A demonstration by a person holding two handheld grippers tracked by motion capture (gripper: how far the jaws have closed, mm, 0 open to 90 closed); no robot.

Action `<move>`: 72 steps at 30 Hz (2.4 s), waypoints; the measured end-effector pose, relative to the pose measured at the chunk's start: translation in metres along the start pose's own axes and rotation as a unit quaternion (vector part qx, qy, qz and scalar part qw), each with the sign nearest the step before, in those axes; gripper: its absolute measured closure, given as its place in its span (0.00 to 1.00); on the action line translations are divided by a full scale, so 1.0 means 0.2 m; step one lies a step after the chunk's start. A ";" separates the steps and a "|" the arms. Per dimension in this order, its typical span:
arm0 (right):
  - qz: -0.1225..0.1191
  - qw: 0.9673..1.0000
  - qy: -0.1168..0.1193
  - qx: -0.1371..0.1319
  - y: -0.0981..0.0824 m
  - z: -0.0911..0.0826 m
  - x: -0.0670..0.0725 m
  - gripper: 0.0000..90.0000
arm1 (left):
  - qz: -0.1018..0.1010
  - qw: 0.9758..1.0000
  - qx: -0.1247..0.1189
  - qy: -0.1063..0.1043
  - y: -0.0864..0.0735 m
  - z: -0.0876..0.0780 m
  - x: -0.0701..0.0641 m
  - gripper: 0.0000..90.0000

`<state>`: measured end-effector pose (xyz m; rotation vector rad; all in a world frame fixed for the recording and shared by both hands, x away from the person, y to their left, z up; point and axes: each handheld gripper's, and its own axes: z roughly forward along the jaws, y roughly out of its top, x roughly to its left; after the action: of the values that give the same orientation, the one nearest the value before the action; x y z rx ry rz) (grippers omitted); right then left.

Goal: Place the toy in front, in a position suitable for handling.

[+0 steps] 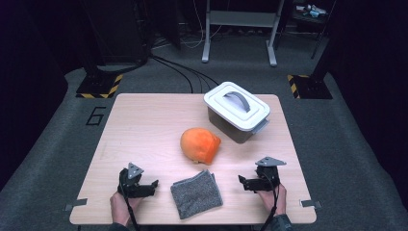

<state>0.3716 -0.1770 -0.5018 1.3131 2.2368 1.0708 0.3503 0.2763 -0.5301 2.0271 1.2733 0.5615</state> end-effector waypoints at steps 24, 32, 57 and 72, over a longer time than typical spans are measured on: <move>-0.158 0.980 0.113 0.044 0.11 0.18 0.65 0.08 | 0.000 1.000 -0.004 0.002 0.00 0.00 0.00 0.11; -0.169 0.978 0.101 0.067 0.08 0.26 0.67 0.20 | 0.000 1.000 -0.004 0.003 0.00 0.00 0.00 0.12; -0.139 0.982 0.126 0.031 0.03 0.23 0.61 0.83 | 0.001 1.000 -0.004 0.003 0.00 0.00 0.00 0.12; -0.116 0.984 0.137 0.003 0.05 0.13 0.57 0.84 | 0.001 1.000 -0.003 0.002 0.00 0.00 0.00 0.12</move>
<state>0.3351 -0.0663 -0.5020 0.9237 2.5162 1.2164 0.3504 0.2769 -0.5307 2.0231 1.2700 0.5703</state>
